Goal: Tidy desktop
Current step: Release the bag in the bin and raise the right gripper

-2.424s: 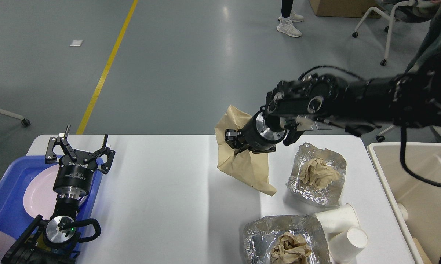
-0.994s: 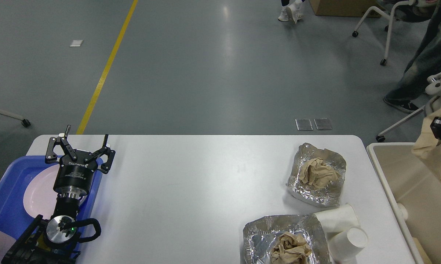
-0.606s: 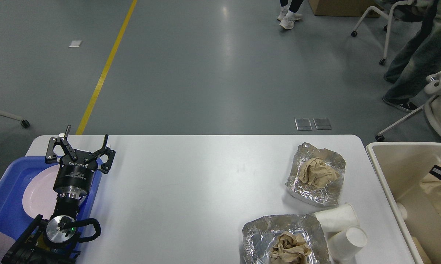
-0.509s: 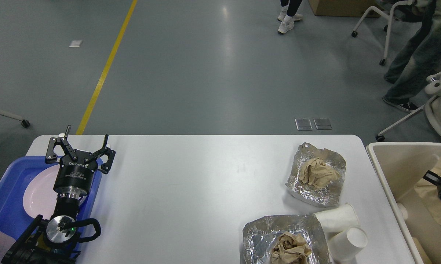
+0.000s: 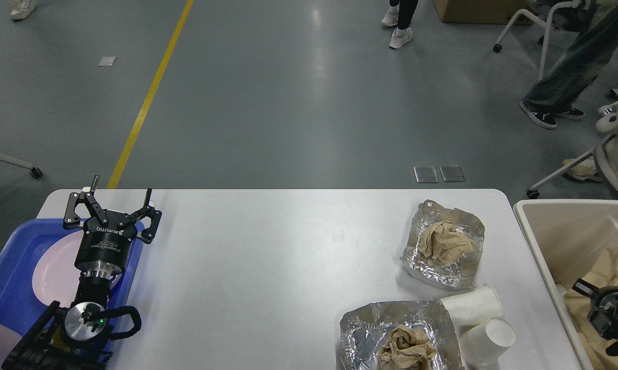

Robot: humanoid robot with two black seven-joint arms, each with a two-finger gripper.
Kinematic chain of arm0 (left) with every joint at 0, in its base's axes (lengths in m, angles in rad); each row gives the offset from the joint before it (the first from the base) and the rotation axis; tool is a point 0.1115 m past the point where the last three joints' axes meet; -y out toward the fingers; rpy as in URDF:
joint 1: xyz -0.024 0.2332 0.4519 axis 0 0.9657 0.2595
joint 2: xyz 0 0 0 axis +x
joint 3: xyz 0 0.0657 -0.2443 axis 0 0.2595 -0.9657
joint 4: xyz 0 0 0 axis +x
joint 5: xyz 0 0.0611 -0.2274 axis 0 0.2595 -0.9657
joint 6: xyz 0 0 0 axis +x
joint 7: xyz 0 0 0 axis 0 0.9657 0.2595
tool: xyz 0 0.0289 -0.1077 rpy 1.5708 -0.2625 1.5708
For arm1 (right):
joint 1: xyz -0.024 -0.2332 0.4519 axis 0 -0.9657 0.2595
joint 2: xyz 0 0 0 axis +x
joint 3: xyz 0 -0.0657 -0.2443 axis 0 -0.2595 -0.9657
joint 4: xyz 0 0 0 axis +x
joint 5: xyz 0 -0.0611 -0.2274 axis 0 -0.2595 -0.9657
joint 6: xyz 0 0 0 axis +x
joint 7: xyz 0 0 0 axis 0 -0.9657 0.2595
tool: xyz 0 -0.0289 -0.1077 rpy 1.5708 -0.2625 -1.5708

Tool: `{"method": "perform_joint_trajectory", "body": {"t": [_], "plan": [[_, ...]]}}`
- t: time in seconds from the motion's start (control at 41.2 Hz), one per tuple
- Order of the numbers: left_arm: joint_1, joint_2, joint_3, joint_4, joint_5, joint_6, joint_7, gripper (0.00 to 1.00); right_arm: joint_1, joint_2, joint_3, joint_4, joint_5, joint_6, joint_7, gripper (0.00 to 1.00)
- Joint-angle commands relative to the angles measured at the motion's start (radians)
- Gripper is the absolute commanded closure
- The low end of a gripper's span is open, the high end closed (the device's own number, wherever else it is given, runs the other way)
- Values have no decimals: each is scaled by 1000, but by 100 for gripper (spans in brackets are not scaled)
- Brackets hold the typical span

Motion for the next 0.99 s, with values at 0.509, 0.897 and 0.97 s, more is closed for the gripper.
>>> {"method": "perform_joint_trajectory", "body": {"t": [0.509, 0.897, 0.97], "plan": [[0, 0, 0, 0, 0, 0, 0, 4, -18, 45, 11, 18, 0, -185, 6, 0], [0, 0, 0, 0, 0, -1, 0, 4, 103, 10, 0, 97, -3, -61, 2, 0], [0, 0, 0, 0, 0, 0, 0, 4, 145, -13, 2, 132, -6, -11, 0, 0]]}}
